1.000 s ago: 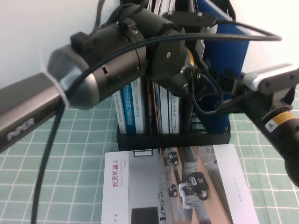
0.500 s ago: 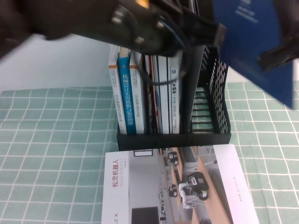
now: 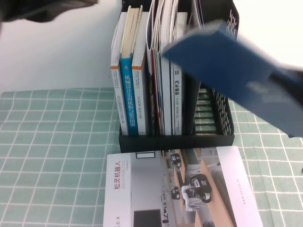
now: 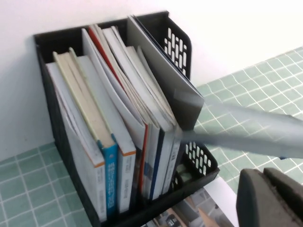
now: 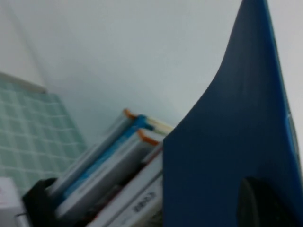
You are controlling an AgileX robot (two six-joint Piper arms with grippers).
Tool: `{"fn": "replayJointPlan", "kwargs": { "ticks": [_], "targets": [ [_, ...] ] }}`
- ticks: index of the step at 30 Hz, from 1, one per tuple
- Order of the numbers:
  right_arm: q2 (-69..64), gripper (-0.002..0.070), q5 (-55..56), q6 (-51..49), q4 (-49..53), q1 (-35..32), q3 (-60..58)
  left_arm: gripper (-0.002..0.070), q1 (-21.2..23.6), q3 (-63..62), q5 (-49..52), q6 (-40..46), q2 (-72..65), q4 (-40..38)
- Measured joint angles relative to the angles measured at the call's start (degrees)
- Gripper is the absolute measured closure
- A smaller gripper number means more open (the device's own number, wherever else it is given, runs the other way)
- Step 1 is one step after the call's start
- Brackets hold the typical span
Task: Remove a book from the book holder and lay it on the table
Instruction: Place the picked book on the book
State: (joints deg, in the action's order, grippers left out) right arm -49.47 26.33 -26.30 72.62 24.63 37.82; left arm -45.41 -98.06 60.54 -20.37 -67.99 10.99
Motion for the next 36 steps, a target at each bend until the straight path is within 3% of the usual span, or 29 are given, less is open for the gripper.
{"fn": "replayJointPlan", "kwargs": {
  "ticks": [3,7,11,25,36],
  "targets": [
    [-2.2,0.0654,4.5,-8.9,11.9,0.0,-0.8,0.0678,0.0,0.0,0.3,0.3,0.6,0.4],
    [-8.7,0.0654,6.5,-11.9,17.3,1.5,-1.3,0.0678,0.0,1.8,0.3,0.4,0.8,0.3],
    [-16.6,0.0654,4.4,-12.4,17.7,5.4,-1.3,0.0678,0.0,5.1,0.3,0.4,0.8,0.3],
    [-34.4,0.0654,-9.7,-17.0,17.7,29.0,-1.3,0.0676,0.0,8.0,0.6,-0.8,0.4,-2.1],
    [-40.8,0.0654,-15.9,-14.5,17.0,30.7,0.9,0.0676,0.0,8.0,0.5,-0.7,0.4,-2.7]
  ]
}}
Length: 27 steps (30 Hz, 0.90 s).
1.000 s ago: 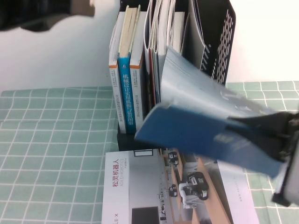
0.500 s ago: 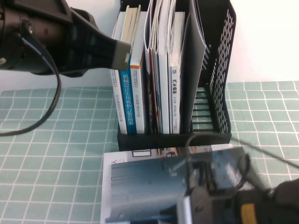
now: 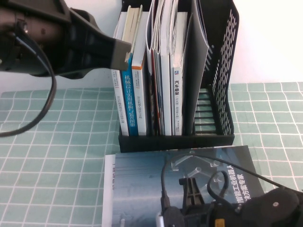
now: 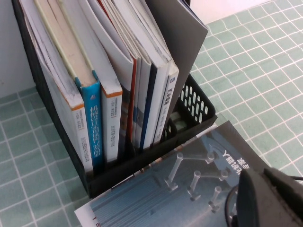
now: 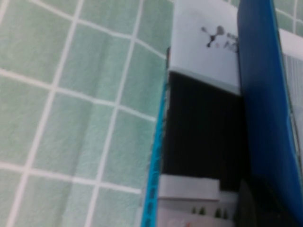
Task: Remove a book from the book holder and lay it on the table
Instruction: Place the picked book on the book
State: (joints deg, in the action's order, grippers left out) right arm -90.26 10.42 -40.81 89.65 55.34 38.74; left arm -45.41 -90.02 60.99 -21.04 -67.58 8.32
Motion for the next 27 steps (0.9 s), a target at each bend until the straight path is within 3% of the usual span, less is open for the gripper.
{"fn": "replayJointPlan", "kwargs": {
  "ticks": [5,11,15,22,24,27],
  "targets": [
    [-1.1,0.0612,-0.9,-0.1,-2.6,0.0,2.7,0.0676,0.0,0.0,-0.1,0.0,0.0,0.0],
    [-1.5,0.0366,0.7,-5.9,-3.0,0.0,4.1,0.0676,0.0,0.0,1.2,0.7,0.0,0.0],
    [-1.5,0.0286,3.7,-14.1,-1.1,0.0,4.1,0.0676,0.0,0.0,3.6,1.6,0.0,0.0],
    [2.6,0.0281,19.9,-24.4,9.5,0.0,4.2,0.0676,0.0,0.2,2.6,1.9,4.0,0.0],
    [5.2,0.0318,19.6,-24.6,10.6,0.0,4.8,0.0676,0.0,0.5,-0.9,2.2,6.7,-0.6],
    [11.1,0.0444,12.9,-22.9,10.7,0.0,6.9,0.0676,0.0,1.3,-5.6,3.5,12.5,-0.7]
  ]
}}
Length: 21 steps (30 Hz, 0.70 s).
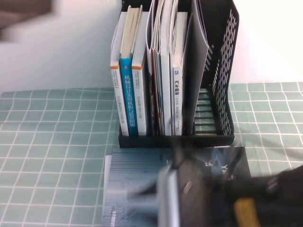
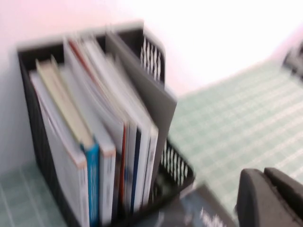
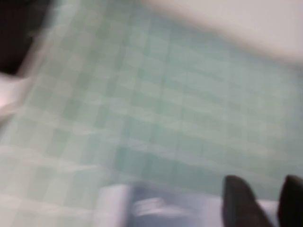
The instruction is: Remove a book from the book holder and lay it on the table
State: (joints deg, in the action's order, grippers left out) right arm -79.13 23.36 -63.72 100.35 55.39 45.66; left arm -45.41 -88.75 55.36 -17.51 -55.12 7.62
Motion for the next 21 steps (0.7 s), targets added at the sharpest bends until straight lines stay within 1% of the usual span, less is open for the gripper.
{"fn": "replayJointPlan", "kwargs": {
  "ticks": [2,3,5,7,9,12,14,16,18,21],
  "targets": [
    [4.8,0.0561,-7.5,2.5,0.0,0.0,2.1,0.0676,0.0,1.2,-2.0,0.9,4.0,0.9],
    [6.8,0.0594,-11.0,3.6,0.0,0.0,3.3,0.0676,0.0,1.9,-2.8,0.9,5.7,1.8],
    [11.3,0.0643,-20.8,6.5,0.0,0.0,5.6,0.0676,0.0,4.5,-4.7,1.0,10.0,4.2],
    [15.4,0.0661,-30.1,9.9,-2.1,0.0,7.4,0.0676,0.0,8.3,-6.8,1.0,13.9,7.5],
    [18.5,0.0671,-40.5,17.0,-9.5,0.0,9.1,0.0676,0.0,12.8,-9.6,0.3,17.9,10.3],
    [22.5,0.0675,-56.9,35.4,-30.3,0.0,12.9,0.0676,0.0,20.9,-14.0,-2.7,22.8,14.4],
    [24.7,0.0676,-70.6,47.1,-43.7,0.0,14.8,0.0676,0.0,26.7,-16.0,-4.2,25.6,16.3],
    [26.8,0.0677,-81.2,52.8,-52.0,0.0,14.9,0.0676,0.0,32.3,-16.6,-4.8,27.6,16.7],
    [29.1,0.0677,-88.5,56.5,-59.3,0.0,13.8,0.0676,0.0,37.2,-17.7,-4.7,29.3,16.2],
    [35.1,0.0678,-89.2,58.9,-68.4,0.0,9.5,0.0676,0.0,46.3,-22.8,-2.6,32.0,14.0]
  ]
}}
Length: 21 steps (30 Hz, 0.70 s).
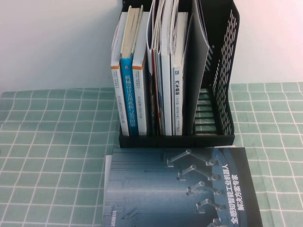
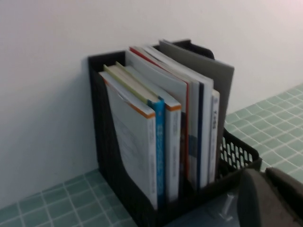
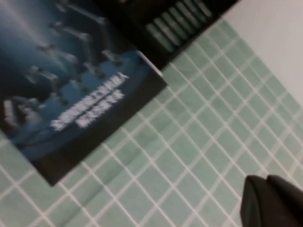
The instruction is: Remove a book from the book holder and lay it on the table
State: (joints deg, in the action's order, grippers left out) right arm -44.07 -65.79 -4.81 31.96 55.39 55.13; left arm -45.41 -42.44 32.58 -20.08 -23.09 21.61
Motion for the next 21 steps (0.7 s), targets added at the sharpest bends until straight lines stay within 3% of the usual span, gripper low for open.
{"fn": "replayJointPlan", "kwargs": {
  "ticks": [4,11,21],
  "targets": [
    [11.4,0.0678,10.7,0.0,-7.5,0.0,-10.2,0.0676,0.0,11.0,-10.0,0.7,2.8,-2.2],
    [24.8,0.0678,35.3,-0.9,-8.4,0.0,-32.4,0.0676,0.0,22.4,-23.5,0.9,3.3,-2.4],
    [29.0,0.0678,40.3,-3.8,-8.6,0.0,-41.3,0.0676,0.0,24.2,-24.5,1.2,3.3,-2.4]
  ]
}}
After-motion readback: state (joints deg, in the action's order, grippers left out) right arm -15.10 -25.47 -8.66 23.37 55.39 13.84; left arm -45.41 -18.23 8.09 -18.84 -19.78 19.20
